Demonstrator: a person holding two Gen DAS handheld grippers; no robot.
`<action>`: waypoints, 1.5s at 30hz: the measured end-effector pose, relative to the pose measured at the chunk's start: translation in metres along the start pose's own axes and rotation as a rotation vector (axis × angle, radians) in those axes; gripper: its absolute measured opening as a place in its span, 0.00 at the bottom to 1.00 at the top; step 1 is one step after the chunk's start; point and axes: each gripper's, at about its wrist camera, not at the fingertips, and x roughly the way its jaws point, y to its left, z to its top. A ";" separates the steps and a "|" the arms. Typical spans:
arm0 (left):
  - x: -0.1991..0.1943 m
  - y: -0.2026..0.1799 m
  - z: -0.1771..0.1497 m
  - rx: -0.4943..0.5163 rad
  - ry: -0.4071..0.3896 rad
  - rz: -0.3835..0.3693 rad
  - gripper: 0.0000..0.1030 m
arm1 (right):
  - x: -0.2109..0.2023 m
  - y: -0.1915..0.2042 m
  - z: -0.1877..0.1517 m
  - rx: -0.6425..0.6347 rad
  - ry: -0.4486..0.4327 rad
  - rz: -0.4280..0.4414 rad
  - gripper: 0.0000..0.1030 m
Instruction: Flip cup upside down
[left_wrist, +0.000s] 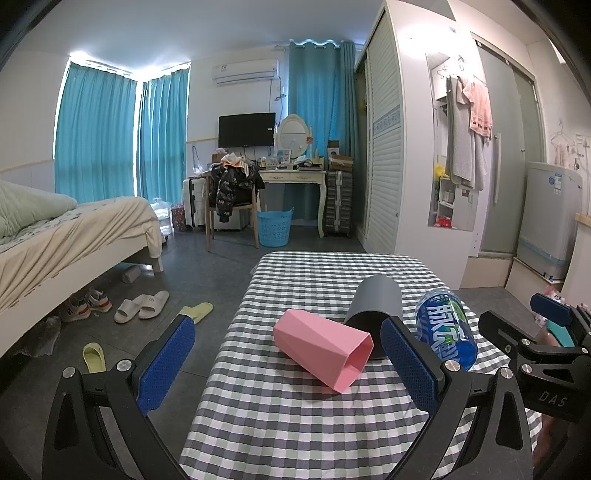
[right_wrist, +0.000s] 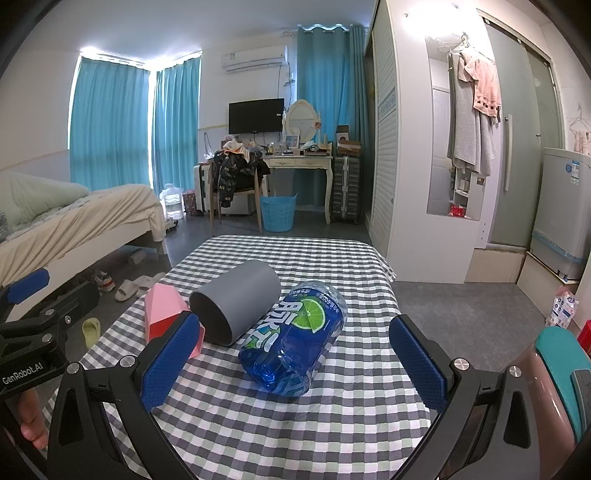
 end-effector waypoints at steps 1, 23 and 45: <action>0.000 0.000 0.000 0.000 0.000 0.000 1.00 | 0.001 -0.001 -0.002 0.001 0.001 -0.001 1.00; 0.000 0.000 0.000 0.001 0.001 0.000 1.00 | 0.002 0.000 -0.004 0.001 0.005 -0.001 1.00; 0.015 0.012 -0.005 -0.024 0.054 0.011 1.00 | 0.012 0.009 0.002 -0.010 0.048 -0.023 1.00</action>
